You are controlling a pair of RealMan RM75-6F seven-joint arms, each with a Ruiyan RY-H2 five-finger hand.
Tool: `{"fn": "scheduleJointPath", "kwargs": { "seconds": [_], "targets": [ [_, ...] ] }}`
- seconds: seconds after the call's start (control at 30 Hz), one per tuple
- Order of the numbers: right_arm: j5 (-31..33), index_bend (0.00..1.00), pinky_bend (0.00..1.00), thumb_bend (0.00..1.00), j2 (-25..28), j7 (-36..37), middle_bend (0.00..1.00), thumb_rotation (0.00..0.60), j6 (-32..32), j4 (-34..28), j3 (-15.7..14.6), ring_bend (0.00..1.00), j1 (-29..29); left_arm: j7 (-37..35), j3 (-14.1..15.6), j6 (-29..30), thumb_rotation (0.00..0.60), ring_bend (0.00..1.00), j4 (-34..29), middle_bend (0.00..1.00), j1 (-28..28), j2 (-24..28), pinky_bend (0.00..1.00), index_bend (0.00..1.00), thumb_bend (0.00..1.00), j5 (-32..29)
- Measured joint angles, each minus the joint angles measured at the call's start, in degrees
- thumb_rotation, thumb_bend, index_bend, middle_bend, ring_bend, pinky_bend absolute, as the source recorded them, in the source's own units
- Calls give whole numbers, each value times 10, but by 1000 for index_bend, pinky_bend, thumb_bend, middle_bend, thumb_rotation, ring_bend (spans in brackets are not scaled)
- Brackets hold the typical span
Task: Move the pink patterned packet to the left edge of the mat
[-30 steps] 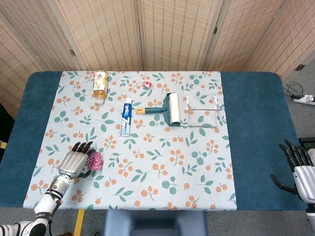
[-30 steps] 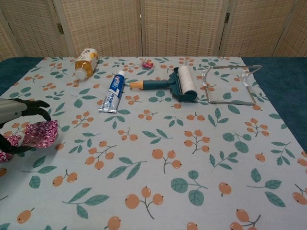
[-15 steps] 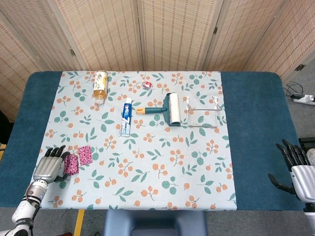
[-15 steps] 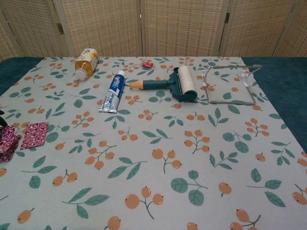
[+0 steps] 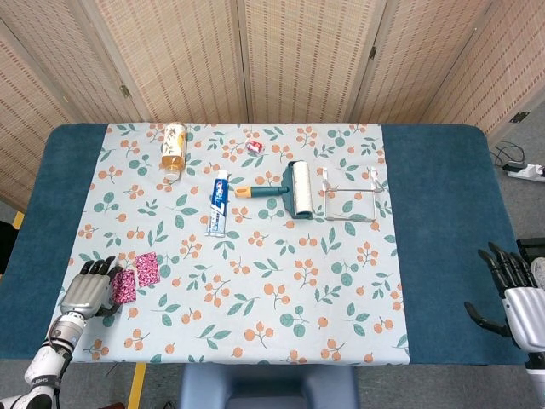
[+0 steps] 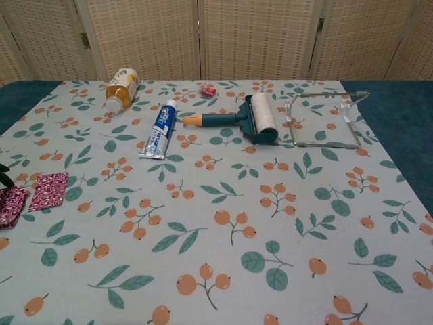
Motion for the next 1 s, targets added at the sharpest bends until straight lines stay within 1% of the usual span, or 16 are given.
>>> {"fn": "scheduleJointPath", "kwargs": {
  "seconds": [0.33,0.6,0.73,0.87,0.93,1.0],
  "targets": [
    [-1,0,0,336,0,1,4,535,2,0,0,0,0,9,-5,-9,520,0,-1,0,0,-1,0,131,366,-11],
    [-1,0,0,336,1,2,4,535,3,1,0,0,-1,17,-8,-12,519,0,-1,0,-2,-5,0,127,367,-18],
    [0,0,0,337,1,2,5,535,4,1,0,0,-2,18,-9,-11,517,0,-8,0,-2,-3,0,66,366,-18],
    [0,0,0,336,1,3,5,536,4,2,0,0,-2,8,-16,3,520,0,-22,0,0,3,0,60,366,-3],
    [0,0,0,337,1,3,4,537,3,2,0,0,-1,2,-24,12,521,0,-25,0,0,3,0,66,366,5],
    [-1,0,0,336,0,4,4,535,1,3,0,0,-1,5,-28,11,523,0,-24,0,-4,1,0,66,366,4]
  ]
}}
